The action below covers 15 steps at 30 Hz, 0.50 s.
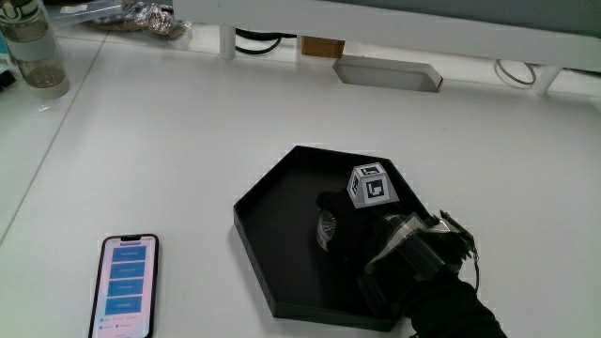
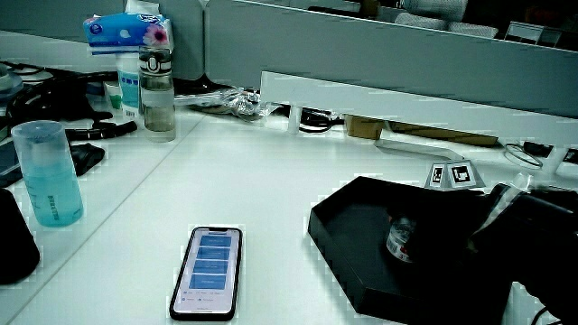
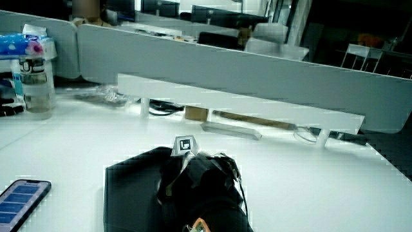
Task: Pick paper clip from plate
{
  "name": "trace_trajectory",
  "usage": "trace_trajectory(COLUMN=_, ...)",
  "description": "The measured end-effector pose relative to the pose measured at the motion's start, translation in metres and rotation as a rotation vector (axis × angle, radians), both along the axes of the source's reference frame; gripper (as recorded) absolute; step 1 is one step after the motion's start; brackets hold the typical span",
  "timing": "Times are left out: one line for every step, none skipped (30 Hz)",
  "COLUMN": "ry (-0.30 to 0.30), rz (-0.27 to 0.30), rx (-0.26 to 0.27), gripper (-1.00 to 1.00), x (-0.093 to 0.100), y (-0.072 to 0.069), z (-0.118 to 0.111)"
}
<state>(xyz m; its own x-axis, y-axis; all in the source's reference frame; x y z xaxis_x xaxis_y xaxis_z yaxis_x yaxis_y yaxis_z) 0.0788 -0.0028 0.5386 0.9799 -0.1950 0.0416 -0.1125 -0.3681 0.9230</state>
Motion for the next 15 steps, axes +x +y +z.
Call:
trace_trajectory(ry=0.001, rz=0.005, rx=-0.004, gripper=1.0, x=0.0008, y=-0.0002, z=0.0018)
trace_trajectory(ry=-0.013, rz=0.013, rx=0.018, gripper=1.0, x=0.0007, y=-0.001, z=-0.0024)
trace_trajectory(ry=-0.018, rz=0.017, rx=0.004, gripper=1.0, x=0.0007, y=-0.0009, z=-0.0015)
trace_trajectory(ry=-0.009, rz=0.012, rx=0.024, gripper=1.0, x=0.0002, y=-0.0009, z=-0.0015)
trace_trajectory(ry=-0.021, rz=0.014, rx=0.023, gripper=1.0, x=-0.0004, y=-0.0008, z=-0.0017)
trace_trajectory(ry=-0.025, rz=0.013, rx=0.02, gripper=1.0, x=-0.0006, y=-0.0008, z=-0.0023)
trace_trajectory(ry=-0.021, rz=0.014, rx=0.019, gripper=1.0, x=-0.0002, y=-0.0007, z=-0.001)
trace_trajectory(ry=-0.028, rz=0.01, rx=-0.003, gripper=1.0, x=-0.0004, y=-0.0004, z=-0.0007)
trace_trajectory(ry=-0.012, rz=0.009, rx=0.008, gripper=1.0, x=0.0001, y=-0.0005, z=0.0003)
trace_trajectory(ry=-0.021, rz=0.012, rx=0.01, gripper=1.0, x=-0.0001, y=-0.0005, z=-0.0002)
trace_trajectory(ry=-0.022, rz=0.011, rx=0.009, gripper=1.0, x=-0.0002, y=-0.0004, z=-0.0005)
trace_trajectory(ry=-0.011, rz=0.013, rx=0.015, gripper=1.0, x=0.0, y=-0.0005, z=-0.0004)
trace_trajectory(ry=-0.017, rz=0.014, rx=0.002, gripper=1.0, x=0.0001, y=-0.0004, z=0.0009)
trace_trajectory(ry=-0.014, rz=0.01, rx=-0.002, gripper=1.0, x=0.0004, y=-0.0004, z=0.0021)
trace_trajectory(ry=0.002, rz=0.011, rx=-0.012, gripper=1.0, x=0.0007, y=-0.0004, z=0.0018)
